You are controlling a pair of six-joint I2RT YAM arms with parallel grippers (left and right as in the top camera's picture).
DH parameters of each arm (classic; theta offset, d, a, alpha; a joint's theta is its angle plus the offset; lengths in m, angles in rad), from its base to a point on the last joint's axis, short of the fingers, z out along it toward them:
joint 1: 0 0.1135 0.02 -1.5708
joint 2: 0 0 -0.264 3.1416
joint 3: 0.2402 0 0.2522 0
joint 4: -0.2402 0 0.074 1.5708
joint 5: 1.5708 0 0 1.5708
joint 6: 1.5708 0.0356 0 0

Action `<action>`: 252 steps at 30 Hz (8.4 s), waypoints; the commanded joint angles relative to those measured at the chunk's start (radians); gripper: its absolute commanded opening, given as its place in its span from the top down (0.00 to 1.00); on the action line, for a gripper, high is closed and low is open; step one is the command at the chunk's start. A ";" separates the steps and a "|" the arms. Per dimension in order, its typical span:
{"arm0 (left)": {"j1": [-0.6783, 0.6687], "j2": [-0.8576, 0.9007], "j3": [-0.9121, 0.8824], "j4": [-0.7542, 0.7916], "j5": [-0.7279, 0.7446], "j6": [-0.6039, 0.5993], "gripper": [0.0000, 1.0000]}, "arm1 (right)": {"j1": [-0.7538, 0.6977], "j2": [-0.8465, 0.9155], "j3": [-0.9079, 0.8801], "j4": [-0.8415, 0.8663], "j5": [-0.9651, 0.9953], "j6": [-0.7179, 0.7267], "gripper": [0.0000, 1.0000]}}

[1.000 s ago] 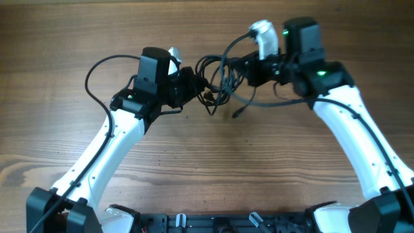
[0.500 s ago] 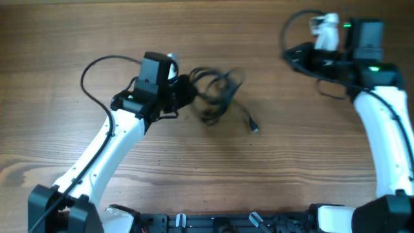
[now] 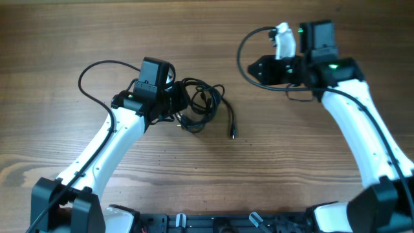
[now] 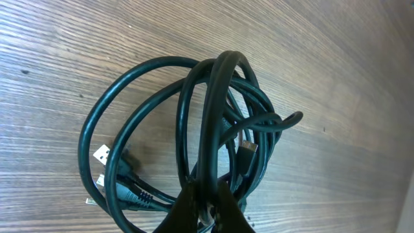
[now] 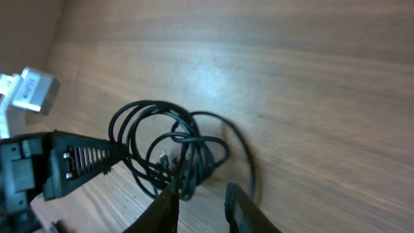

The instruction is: Untangle cables

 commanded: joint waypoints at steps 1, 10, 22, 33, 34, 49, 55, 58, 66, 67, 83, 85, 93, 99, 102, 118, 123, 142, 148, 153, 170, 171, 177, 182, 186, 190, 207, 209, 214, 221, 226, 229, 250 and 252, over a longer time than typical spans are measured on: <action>-0.004 -0.011 0.003 -0.011 0.066 0.055 0.96 | 0.062 0.083 0.021 0.038 -0.016 0.055 0.69; -0.013 -0.011 0.002 -0.023 0.152 0.309 0.96 | 0.103 0.124 0.021 0.028 -0.016 -0.263 0.62; -0.013 -0.011 0.002 -0.022 0.152 0.308 0.96 | 0.168 0.171 0.021 0.010 -0.027 -0.666 0.59; -0.013 -0.011 0.002 -0.022 0.152 0.308 0.96 | 0.209 0.288 0.021 0.010 -0.025 -0.952 0.66; -0.013 -0.011 0.002 -0.021 0.152 0.308 0.96 | 0.209 0.290 0.021 0.010 -0.022 -0.952 0.67; -0.013 -0.011 0.002 -0.022 0.152 0.308 0.96 | 0.208 0.333 0.021 0.026 -0.023 -0.922 0.92; -0.013 -0.011 0.002 -0.021 0.151 0.308 0.96 | 0.208 0.283 0.023 0.077 -0.063 -0.720 0.96; -0.013 -0.010 0.002 -0.021 0.151 0.307 0.96 | 0.208 0.221 0.023 0.072 -0.072 -0.660 0.96; -0.013 0.037 0.002 -0.021 0.124 0.250 0.96 | 0.207 -0.007 0.023 0.059 -0.143 -0.629 0.96; -0.013 0.043 0.002 -0.021 0.123 0.247 0.96 | 0.207 -0.026 0.023 0.058 -0.143 -0.618 0.96; -0.013 0.119 0.002 -0.013 0.121 0.225 0.96 | -0.191 -0.204 0.023 0.223 -0.202 -0.182 0.96; -0.013 0.119 0.002 -0.011 0.121 0.225 0.96 | -0.193 -0.187 0.021 0.163 -0.016 -0.182 0.96; -0.013 0.119 0.002 0.002 0.122 0.225 0.96 | -0.188 -0.045 0.021 -0.005 0.022 -0.185 0.95; -0.013 0.119 0.002 0.079 0.219 0.227 0.96 | -0.118 0.072 0.021 0.018 -0.143 -0.031 0.82; -0.013 0.118 0.002 0.198 0.344 0.266 0.96 | -0.073 0.114 0.021 0.081 -0.194 0.166 0.77; -0.053 0.118 0.002 0.418 0.436 0.142 0.96 | 0.035 0.150 0.021 0.287 -0.006 0.470 0.41; -0.110 0.118 0.002 0.417 0.422 0.142 0.96 | 0.061 0.228 0.021 0.314 -0.007 0.489 0.59; -0.121 0.230 0.002 0.268 -0.212 -0.120 0.96 | -0.202 0.025 0.022 0.693 -0.723 0.803 0.96; -0.121 0.253 0.002 0.227 -0.206 -0.116 0.96 | -0.296 0.031 0.021 0.587 -0.624 0.644 0.96; -0.119 0.253 0.002 0.237 -0.164 -0.099 0.96 | -0.312 0.032 0.021 0.167 -0.188 0.380 0.96; -0.040 0.251 0.003 0.684 0.443 0.014 0.96 | -0.309 0.033 -0.093 -0.084 0.118 0.222 0.96; -0.023 0.251 0.003 0.711 0.503 -0.001 0.96 | -0.301 0.033 -0.102 -0.077 0.113 0.222 0.96; 0.040 0.251 0.003 0.996 0.865 -0.175 0.96 | -0.228 0.033 -0.110 -0.070 0.114 0.210 0.96; 0.065 0.251 0.003 1.285 1.018 -0.376 0.96 | -0.208 0.033 -0.110 -0.069 0.124 0.211 0.96; 0.110 0.251 0.003 1.336 1.034 -0.427 0.96 | -0.209 0.033 -0.110 -0.069 0.159 0.211 0.96; 0.133 0.251 0.003 1.326 1.045 -0.434 0.96 | -0.209 0.033 -0.109 -0.040 0.139 0.169 0.88; 0.132 0.251 0.003 1.066 0.837 -0.433 0.96 | -0.209 0.010 0.011 -0.040 0.505 0.275 0.36; 0.132 0.251 0.003 1.065 0.822 -0.433 0.96 | -0.209 0.009 0.011 -0.032 0.431 0.213 0.33; 0.132 0.251 0.003 0.901 0.644 -0.468 0.96 | -0.196 0.010 0.010 -0.013 -0.123 -0.014 0.36; 0.132 0.251 0.003 0.489 0.323 -0.752 0.96 | 0.009 0.026 0.003 -0.012 -0.032 0.075 0.37; 0.129 0.251 0.003 0.443 0.326 -0.787 0.96 | 0.112 0.077 0.003 0.007 0.010 0.133 0.41; 0.128 0.251 0.003 0.409 0.325 -0.848 0.96 | 0.156 0.106 0.003 0.014 0.104 0.241 0.51; 0.128 0.251 0.003 0.378 0.326 -0.909 0.96 | 0.262 0.337 0.001 0.127 0.159 0.204 0.55; 0.128 0.251 0.003 0.378 0.326 -0.909 0.96 | 0.263 0.357 0.001 0.167 0.134 0.204 0.55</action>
